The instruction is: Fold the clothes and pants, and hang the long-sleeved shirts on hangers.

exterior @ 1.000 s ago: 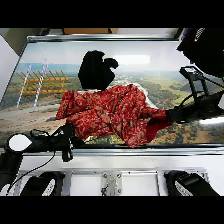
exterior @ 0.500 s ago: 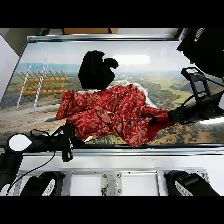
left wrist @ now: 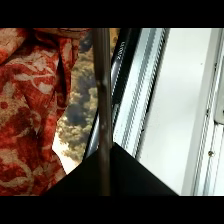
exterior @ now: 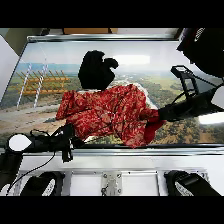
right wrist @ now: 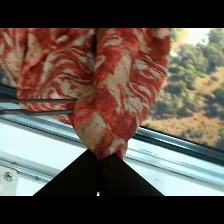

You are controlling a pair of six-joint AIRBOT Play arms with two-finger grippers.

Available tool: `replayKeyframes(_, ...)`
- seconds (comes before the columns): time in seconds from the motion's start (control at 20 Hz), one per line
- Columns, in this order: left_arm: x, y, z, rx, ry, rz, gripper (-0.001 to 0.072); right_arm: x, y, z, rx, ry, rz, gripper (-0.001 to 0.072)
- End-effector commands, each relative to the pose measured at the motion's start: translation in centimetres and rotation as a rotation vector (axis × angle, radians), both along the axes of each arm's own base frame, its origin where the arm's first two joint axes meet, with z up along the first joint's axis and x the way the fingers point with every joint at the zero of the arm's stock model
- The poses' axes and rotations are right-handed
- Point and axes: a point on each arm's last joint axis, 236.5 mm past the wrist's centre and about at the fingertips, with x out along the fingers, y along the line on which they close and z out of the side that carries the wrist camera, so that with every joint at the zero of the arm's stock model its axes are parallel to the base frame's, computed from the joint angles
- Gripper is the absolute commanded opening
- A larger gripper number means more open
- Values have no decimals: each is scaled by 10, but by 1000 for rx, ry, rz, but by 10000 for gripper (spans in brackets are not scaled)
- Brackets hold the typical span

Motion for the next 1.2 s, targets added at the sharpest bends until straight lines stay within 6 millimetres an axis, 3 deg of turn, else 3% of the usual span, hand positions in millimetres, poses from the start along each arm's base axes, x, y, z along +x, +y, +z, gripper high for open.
replayKeyframes(0.0, 0, -2, 2, -10, -1, -2, 11, 11, 23, 3, 57, -44, 36, 6)
replayKeyframes(0.25, 0, -12, 12, -72, -14, -14, 11, 22, 59, -1, 81, -93, 119, 6)
replayKeyframes(0.5, -5, -13, 12, -72, -1, -28, 11, 28, 92, 9, 133, -183, 186, 5)
replayKeyframes(0.85, -16, -14, 12, -74, 18, -74, 11, 40, 91, 12, 127, -230, 171, 6)
replayKeyframes(1.15, -8, -23, 12, -131, 68, -52, 11, 22, 128, 27, 310, -175, 197, 5)
